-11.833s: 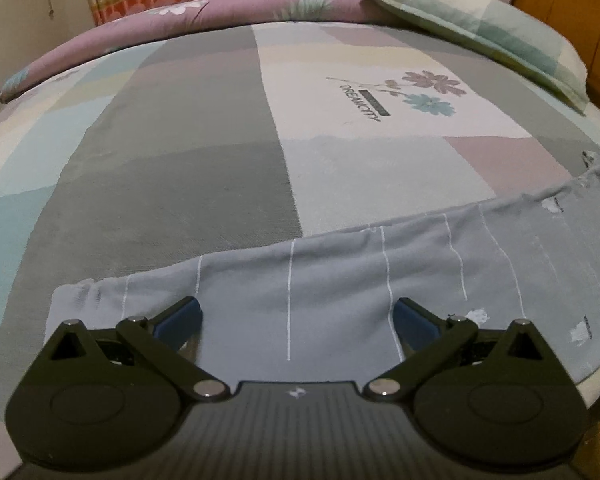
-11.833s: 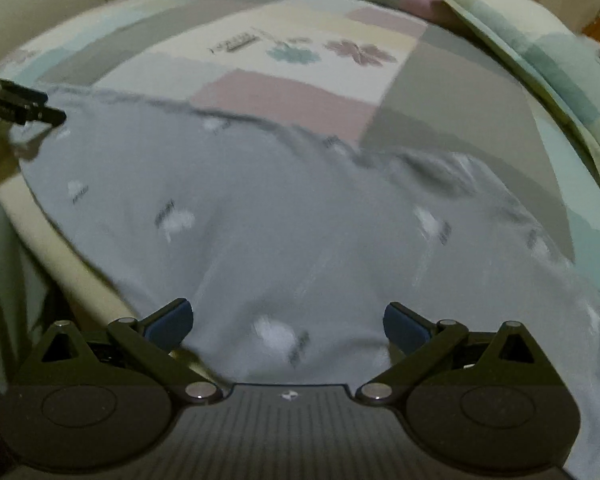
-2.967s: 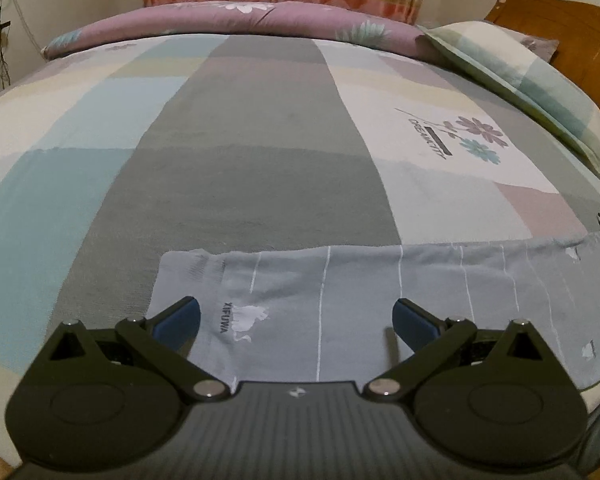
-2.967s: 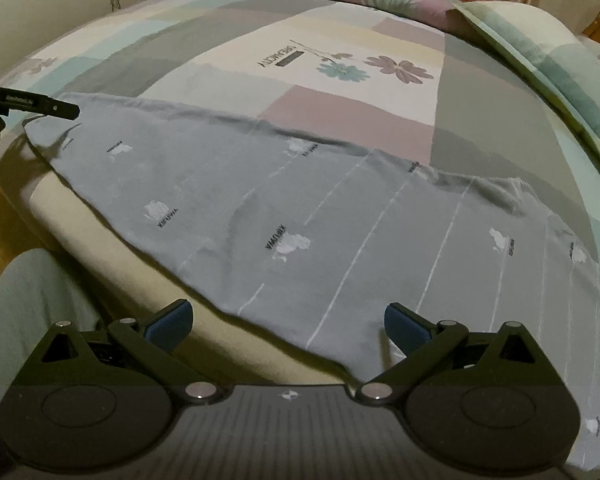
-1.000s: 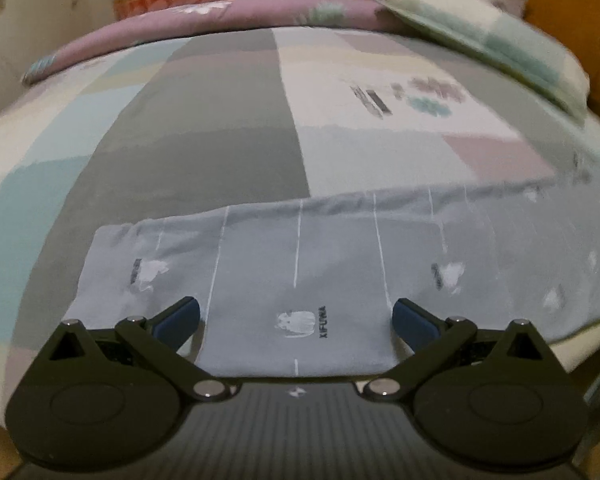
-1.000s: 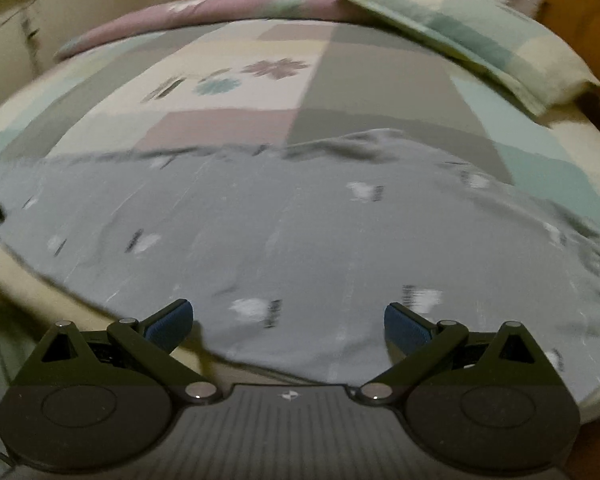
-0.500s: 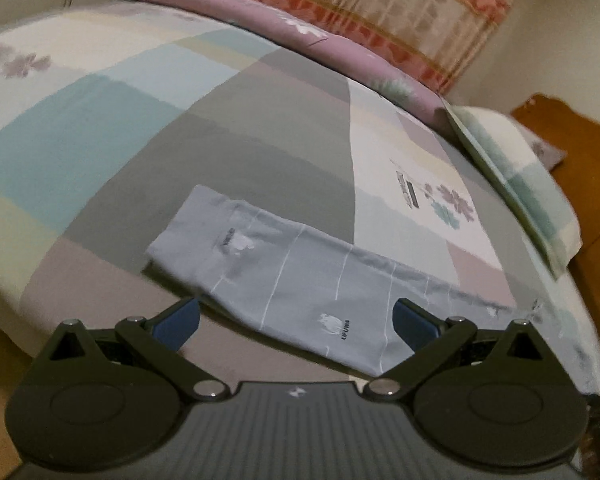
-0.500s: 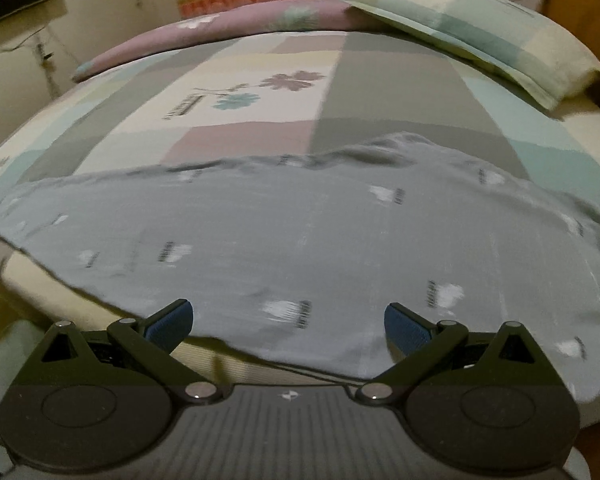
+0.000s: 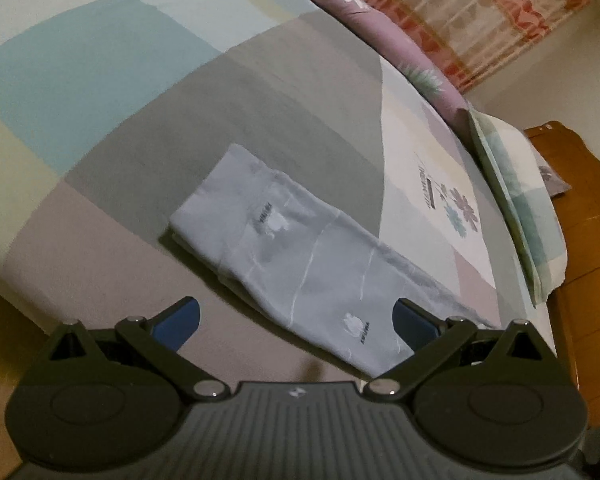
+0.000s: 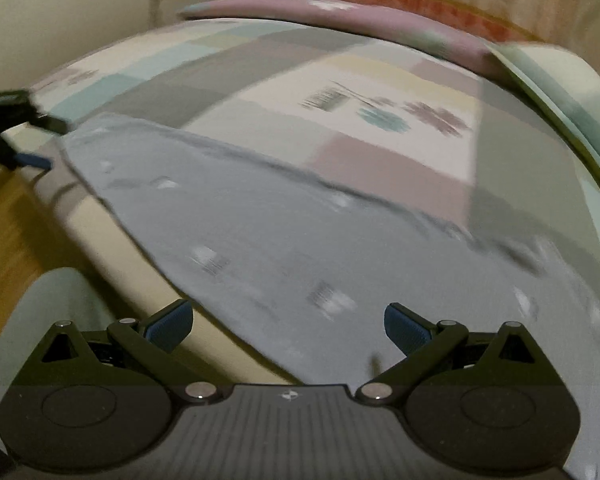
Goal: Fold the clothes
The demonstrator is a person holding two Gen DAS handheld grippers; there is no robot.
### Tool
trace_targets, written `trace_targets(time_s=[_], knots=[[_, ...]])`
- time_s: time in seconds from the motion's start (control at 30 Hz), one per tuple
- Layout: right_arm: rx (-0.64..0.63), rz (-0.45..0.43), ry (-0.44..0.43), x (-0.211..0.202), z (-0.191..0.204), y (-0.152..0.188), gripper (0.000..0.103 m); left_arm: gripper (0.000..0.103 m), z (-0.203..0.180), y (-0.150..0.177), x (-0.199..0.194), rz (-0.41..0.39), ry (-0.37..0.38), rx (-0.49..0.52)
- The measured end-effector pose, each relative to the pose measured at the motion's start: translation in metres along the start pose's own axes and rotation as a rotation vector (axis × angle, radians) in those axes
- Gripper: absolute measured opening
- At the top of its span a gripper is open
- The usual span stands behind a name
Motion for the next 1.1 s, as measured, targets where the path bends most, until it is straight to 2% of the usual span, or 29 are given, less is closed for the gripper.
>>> trace_targets(time_s=[0.17,0.27,0.43,0.6,0.67,0.73,0.8,0.97,1.0,1.03,1.07,1.1], knots=[[-0.223,-0.077,-0.06,0.014,0.061,-0.046,0.101,0.102,-0.001,-0.003,-0.015,-0.014,0.0,-0.009],[-0.369,-0.121,-0.103,0.027,0.104,-0.069,0.092,0.102,-0.008,-0.005,-0.029,-0.026,0.008,-0.001],[-0.542,-0.15,-0.184,0.056,0.17,-0.095,0.066,0.102,-0.014,-0.01,-0.046,-0.053,0.009,-0.002],[-0.678,-0.172,-0.228,0.082,0.224,-0.108,0.048,0.102,-0.008,-0.012,-0.051,-0.068,0.016,-0.049],[-0.713,-0.183,-0.23,0.088,0.236,-0.112,0.045,0.102,-0.004,-0.011,-0.051,-0.073,0.012,-0.068],[-0.744,-0.186,-0.226,0.095,0.245,-0.114,0.034,0.102,-0.001,-0.011,-0.05,-0.075,0.017,-0.087],[-0.765,-0.185,-0.218,0.1,0.253,-0.114,0.03,0.102,0.001,-0.011,-0.05,-0.077,0.025,-0.1],[-0.81,-0.206,-0.175,0.111,0.263,-0.115,0.028,0.102,0.005,-0.011,-0.043,-0.079,0.06,-0.147],[-0.817,-0.211,-0.173,0.112,0.265,-0.116,0.025,0.102,0.006,-0.011,-0.041,-0.079,0.069,-0.159],[-0.822,-0.21,-0.167,0.113,0.265,-0.116,0.013,0.102,0.007,-0.012,-0.039,-0.079,0.078,-0.171],[-0.826,-0.208,-0.16,0.114,0.266,-0.116,0.007,0.102,0.009,-0.012,-0.037,-0.079,0.086,-0.182],[-0.829,-0.206,-0.154,0.116,0.266,-0.116,0.006,0.102,0.01,-0.012,-0.034,-0.079,0.095,-0.194]])
Point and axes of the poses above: each gripper's, at about its wrist camera, not at the fingertips, and x roughly the way its jaws point, z to its left, y to its underside, the point moved 7 cm from there along x, roughly the way its jaws point, and after that the axes turned 5 degrees about y, right-handed, at the moved point
